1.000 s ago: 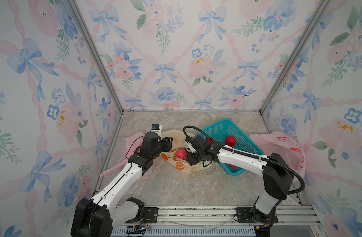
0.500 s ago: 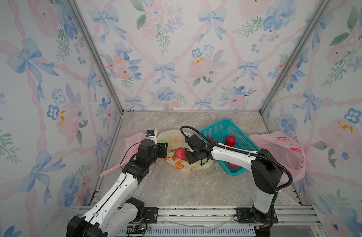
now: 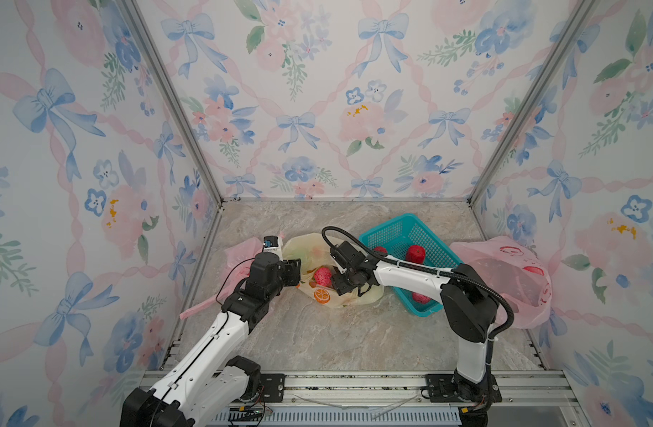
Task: Untie the knot of a plastic bag & take out the apple
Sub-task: Pick up the apple from the plastic bag, then place the apple in the basket.
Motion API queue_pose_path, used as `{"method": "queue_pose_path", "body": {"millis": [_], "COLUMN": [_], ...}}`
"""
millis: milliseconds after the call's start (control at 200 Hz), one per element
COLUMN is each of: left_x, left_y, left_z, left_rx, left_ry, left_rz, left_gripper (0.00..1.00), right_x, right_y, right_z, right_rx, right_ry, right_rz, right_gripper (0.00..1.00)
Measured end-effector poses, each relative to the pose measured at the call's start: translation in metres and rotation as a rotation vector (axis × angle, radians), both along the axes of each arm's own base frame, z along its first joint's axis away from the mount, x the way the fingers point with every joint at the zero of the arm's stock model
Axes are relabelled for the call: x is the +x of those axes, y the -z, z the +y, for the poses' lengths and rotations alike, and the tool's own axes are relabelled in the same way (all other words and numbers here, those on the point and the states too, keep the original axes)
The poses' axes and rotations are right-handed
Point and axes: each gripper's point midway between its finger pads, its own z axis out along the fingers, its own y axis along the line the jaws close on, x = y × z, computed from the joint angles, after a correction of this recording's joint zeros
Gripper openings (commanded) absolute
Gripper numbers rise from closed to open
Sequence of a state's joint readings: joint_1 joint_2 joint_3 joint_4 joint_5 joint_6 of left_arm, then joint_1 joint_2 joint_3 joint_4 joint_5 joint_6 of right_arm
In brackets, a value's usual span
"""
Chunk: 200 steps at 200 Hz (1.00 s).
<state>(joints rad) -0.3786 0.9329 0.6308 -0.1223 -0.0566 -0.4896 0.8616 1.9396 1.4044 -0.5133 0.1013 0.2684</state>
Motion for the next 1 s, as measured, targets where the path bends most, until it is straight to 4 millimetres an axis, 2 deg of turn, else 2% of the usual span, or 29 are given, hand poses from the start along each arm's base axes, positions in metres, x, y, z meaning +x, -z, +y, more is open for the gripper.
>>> {"method": "queue_pose_path", "body": {"millis": [155, 265, 380, 470, 560, 700, 815, 845, 915, 1000], "left_x": [0.000, 0.000, 0.001, 0.001, 0.001, 0.001, 0.003, 0.003, 0.005, 0.007], "left_y": [0.000, 0.000, 0.001, 0.002, 0.004, 0.007, 0.013, 0.015, 0.018, 0.022], "left_z": [0.000, 0.001, 0.003, 0.004, 0.004, 0.004, 0.003, 0.003, 0.001, -0.002], "left_rx": [0.000, 0.004, 0.010, 0.016, 0.021, 0.032, 0.046, 0.050, 0.060, 0.065], "left_ry": [-0.001, -0.007, -0.015, -0.022, -0.021, -0.016, -0.012, -0.011, -0.001, 0.013], "left_rz": [0.000, -0.001, 0.001, 0.005, 0.009, 0.015, 0.035, 0.044, 0.067, 0.088], "left_gripper": [0.50, 0.49, 0.49, 0.48, 0.48, 0.48, 0.48, 0.52, 0.51, 0.51], "right_x": [-0.001, -0.004, -0.007, -0.005, -0.002, 0.005, 0.017, 0.023, 0.039, 0.057], "right_y": [-0.001, -0.015, -0.051, -0.090, -0.120, -0.145, -0.165, -0.171, -0.190, -0.202], "right_z": [0.001, 0.004, 0.009, 0.009, 0.010, 0.008, -0.009, -0.016, -0.041, -0.072], "right_rx": [0.014, 0.053, 0.142, 0.243, 0.341, 0.477, 0.556, 0.568, 0.582, 0.552], "right_ry": [-0.004, -0.019, -0.041, -0.050, -0.061, -0.060, -0.029, -0.014, 0.039, 0.107], "right_rz": [0.011, 0.010, -0.016, -0.054, -0.074, -0.058, -0.065, -0.082, -0.146, -0.225], "right_gripper": [0.48, 0.45, 0.43, 0.43, 0.43, 0.42, 0.43, 0.43, 0.44, 0.44]}}
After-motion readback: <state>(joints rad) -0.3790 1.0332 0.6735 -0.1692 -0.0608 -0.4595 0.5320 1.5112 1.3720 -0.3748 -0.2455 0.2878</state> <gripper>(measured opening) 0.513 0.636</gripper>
